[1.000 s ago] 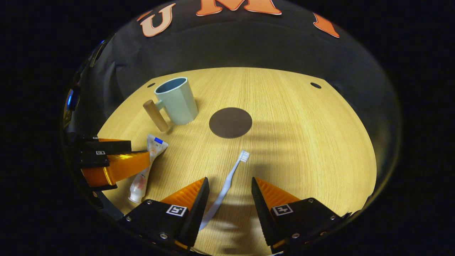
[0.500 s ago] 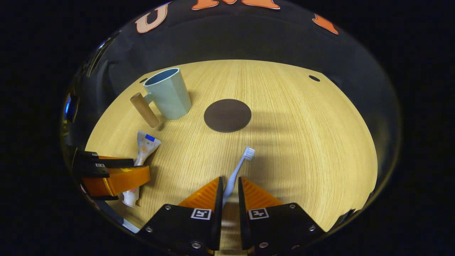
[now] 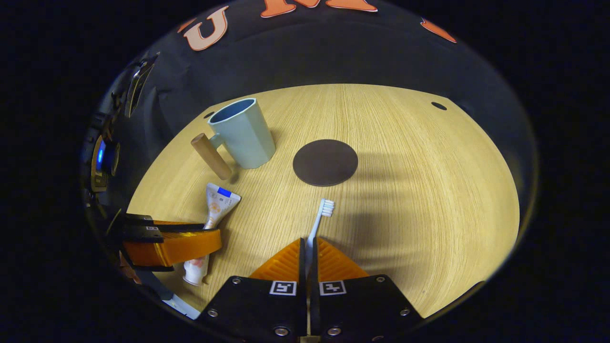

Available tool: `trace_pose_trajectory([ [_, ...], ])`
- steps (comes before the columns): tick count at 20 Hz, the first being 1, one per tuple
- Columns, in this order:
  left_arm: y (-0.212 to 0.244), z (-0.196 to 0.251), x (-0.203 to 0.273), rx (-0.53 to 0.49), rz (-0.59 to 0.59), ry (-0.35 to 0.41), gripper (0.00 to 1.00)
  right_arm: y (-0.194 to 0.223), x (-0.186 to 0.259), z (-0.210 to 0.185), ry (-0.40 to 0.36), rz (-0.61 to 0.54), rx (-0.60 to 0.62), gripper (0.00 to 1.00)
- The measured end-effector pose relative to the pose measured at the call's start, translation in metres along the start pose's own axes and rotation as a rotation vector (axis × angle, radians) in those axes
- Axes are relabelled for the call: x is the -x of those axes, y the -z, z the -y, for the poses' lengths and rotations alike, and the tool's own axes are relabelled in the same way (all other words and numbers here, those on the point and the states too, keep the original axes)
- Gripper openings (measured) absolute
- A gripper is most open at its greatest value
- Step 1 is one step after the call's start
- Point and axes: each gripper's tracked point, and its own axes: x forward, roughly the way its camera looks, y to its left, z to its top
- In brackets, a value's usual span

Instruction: Put the toothbrush and toothpaste on the desktop into the cup, then pick up the cup and place it on the coaster on the desktop.

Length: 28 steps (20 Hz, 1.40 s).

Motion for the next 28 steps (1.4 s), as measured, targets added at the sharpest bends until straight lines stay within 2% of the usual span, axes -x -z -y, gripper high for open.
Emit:
trace_pose_trajectory([
  [3, 0.0, 0.0, 0.002, -0.003, 0.012, 0.012, 0.43, 0.0, 0.0, -0.002, -0.04, 0.012, -0.027, 0.04],
  [4, -0.002, 0.001, 0.0, -0.003, 0.02, 0.014, 0.39, -0.003, 0.002, -0.003, -0.053, 0.024, -0.029, 0.03],
  [6, -0.005, 0.002, 0.0, 0.006, 0.052, 0.027, 0.38, -0.009, 0.009, -0.005, -0.075, 0.061, -0.011, 0.03],
  [8, -0.012, 0.002, 0.005, 0.003, 0.092, 0.041, 0.27, -0.014, 0.017, -0.007, -0.092, 0.095, 0.006, 0.03],
  [9, -0.017, 0.002, 0.009, -0.007, 0.111, 0.041, 0.24, -0.016, 0.02, -0.007, -0.097, 0.11, 0.012, 0.03],
  [10, -0.016, 0.001, 0.009, -0.011, 0.125, 0.047, 0.14, -0.019, 0.022, -0.006, -0.1, 0.123, 0.014, 0.03],
  [11, -0.015, 0.003, 0.013, -0.003, 0.121, 0.058, 0.14, -0.02, 0.022, -0.005, -0.098, 0.13, 0.016, 0.03],
  [12, -0.017, 0.004, 0.015, -0.006, 0.133, 0.07, 0.08, -0.021, 0.022, -0.005, -0.096, 0.134, 0.018, 0.03],
  [13, -0.017, 0.003, 0.014, 0.005, 0.133, 0.071, 0.08, -0.02, 0.02, -0.004, -0.095, 0.136, 0.02, 0.04],
  [14, -0.017, 0.004, 0.013, 0.002, 0.135, 0.07, 0.02, -0.019, 0.019, -0.004, -0.092, 0.133, 0.018, 0.03],
  [15, -0.017, 0.003, 0.011, 0.003, 0.129, 0.064, 0.08, -0.017, 0.019, -0.005, -0.094, 0.126, 0.018, 0.04],
  [17, -0.013, 0.004, 0.009, -0.026, 0.09, 0.051, 0.08, -0.016, 0.018, -0.005, -0.097, 0.122, 0.018, 0.03],
  [18, -0.004, 0.004, 0.003, -0.023, 0.052, 0.042, 0.15, -0.017, 0.018, -0.005, -0.099, 0.123, 0.018, 0.04],
  [19, -0.012, 0.009, 0.004, -0.034, 0.093, 0.05, 0.19, -0.017, 0.018, -0.005, -0.103, 0.126, 0.019, 0.04],
  [23, -0.011, 0.008, -0.003, -0.048, 0.111, 0.071, 0.08, -0.021, 0.019, -0.006, -0.106, 0.15, 0.016, 0.04],
  [28, -0.017, 0.003, 0.006, -0.09, 0.218, 0.111, 0.08, -0.036, 0.025, -0.003, -0.115, 0.211, 0.007, 0.03],
])
